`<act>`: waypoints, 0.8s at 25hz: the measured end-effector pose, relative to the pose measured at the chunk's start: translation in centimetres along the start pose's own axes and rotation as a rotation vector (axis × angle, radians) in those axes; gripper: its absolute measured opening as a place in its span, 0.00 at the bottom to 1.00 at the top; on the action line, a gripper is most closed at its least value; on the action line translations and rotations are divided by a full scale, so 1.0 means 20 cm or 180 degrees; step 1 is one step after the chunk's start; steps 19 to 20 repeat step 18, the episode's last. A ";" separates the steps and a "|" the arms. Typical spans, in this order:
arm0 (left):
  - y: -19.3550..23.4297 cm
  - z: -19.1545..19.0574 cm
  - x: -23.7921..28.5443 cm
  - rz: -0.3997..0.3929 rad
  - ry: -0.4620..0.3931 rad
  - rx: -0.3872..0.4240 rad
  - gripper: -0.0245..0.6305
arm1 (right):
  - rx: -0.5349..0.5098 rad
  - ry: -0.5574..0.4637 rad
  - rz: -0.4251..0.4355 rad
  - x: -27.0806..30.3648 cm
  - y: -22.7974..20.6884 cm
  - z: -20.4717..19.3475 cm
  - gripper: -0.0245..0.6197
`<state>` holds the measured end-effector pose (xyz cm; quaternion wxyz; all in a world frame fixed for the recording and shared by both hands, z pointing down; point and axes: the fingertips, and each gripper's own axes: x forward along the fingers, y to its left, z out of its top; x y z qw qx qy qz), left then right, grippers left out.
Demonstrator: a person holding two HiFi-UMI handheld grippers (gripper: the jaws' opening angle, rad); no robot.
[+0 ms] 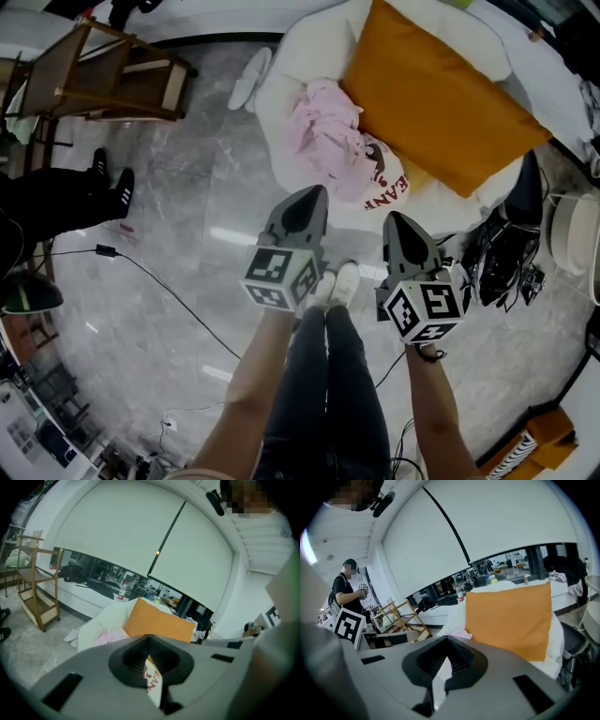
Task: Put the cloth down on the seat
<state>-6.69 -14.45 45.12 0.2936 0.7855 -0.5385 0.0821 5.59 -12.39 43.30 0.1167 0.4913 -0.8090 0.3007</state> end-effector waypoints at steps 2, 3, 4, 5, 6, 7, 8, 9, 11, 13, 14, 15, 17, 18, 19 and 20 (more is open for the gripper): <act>-0.02 0.03 -0.02 -0.0004 -0.0021 -0.0012 0.05 | -0.0006 -0.0049 0.0025 -0.03 0.02 0.04 0.05; -0.03 0.04 -0.03 -0.0007 -0.0033 -0.0014 0.05 | -0.0008 -0.0071 0.0040 -0.04 0.03 0.06 0.05; -0.04 0.06 -0.04 -0.0009 -0.0042 -0.0012 0.05 | -0.0014 -0.0090 0.0051 -0.06 0.03 0.08 0.05; -0.04 0.07 -0.05 -0.0008 -0.0049 -0.0011 0.05 | -0.0022 -0.0104 0.0060 -0.07 0.04 0.10 0.05; -0.05 0.09 -0.06 -0.0006 -0.0056 -0.0011 0.05 | -0.0032 -0.0114 0.0067 -0.08 0.04 0.11 0.05; -0.06 0.10 -0.06 -0.0002 -0.0063 -0.0014 0.05 | -0.0041 -0.0122 0.0075 -0.09 0.05 0.13 0.05; -0.06 0.11 -0.07 0.0002 -0.0068 -0.0017 0.05 | -0.0047 -0.0129 0.0083 -0.11 0.05 0.14 0.05; -0.07 0.12 -0.08 0.0006 -0.0072 -0.0018 0.06 | -0.0050 -0.0135 0.0091 -0.12 0.06 0.15 0.05; -0.09 0.13 -0.09 0.0008 -0.0074 -0.0011 0.05 | -0.0047 -0.0148 0.0106 -0.14 0.07 0.17 0.05; -0.11 0.16 -0.10 -0.0008 -0.0075 0.0001 0.05 | -0.0042 -0.0168 0.0116 -0.16 0.08 0.20 0.05; -0.12 0.17 -0.10 -0.0024 -0.0077 -0.0001 0.05 | -0.0039 -0.0176 0.0121 -0.17 0.09 0.21 0.05; -0.13 0.18 -0.11 -0.0036 -0.0080 -0.0008 0.05 | -0.0039 -0.0184 0.0128 -0.18 0.10 0.22 0.05; -0.15 0.20 -0.12 -0.0044 -0.0086 -0.0024 0.05 | -0.0039 -0.0196 0.0146 -0.20 0.11 0.24 0.05; -0.16 0.21 -0.13 -0.0043 -0.0088 -0.0031 0.05 | -0.0039 -0.0201 0.0156 -0.21 0.12 0.25 0.05; -0.16 0.21 -0.13 -0.0043 -0.0088 -0.0031 0.05 | -0.0039 -0.0201 0.0156 -0.21 0.12 0.25 0.05; -0.16 0.21 -0.13 -0.0043 -0.0088 -0.0031 0.05 | -0.0039 -0.0201 0.0156 -0.21 0.12 0.25 0.05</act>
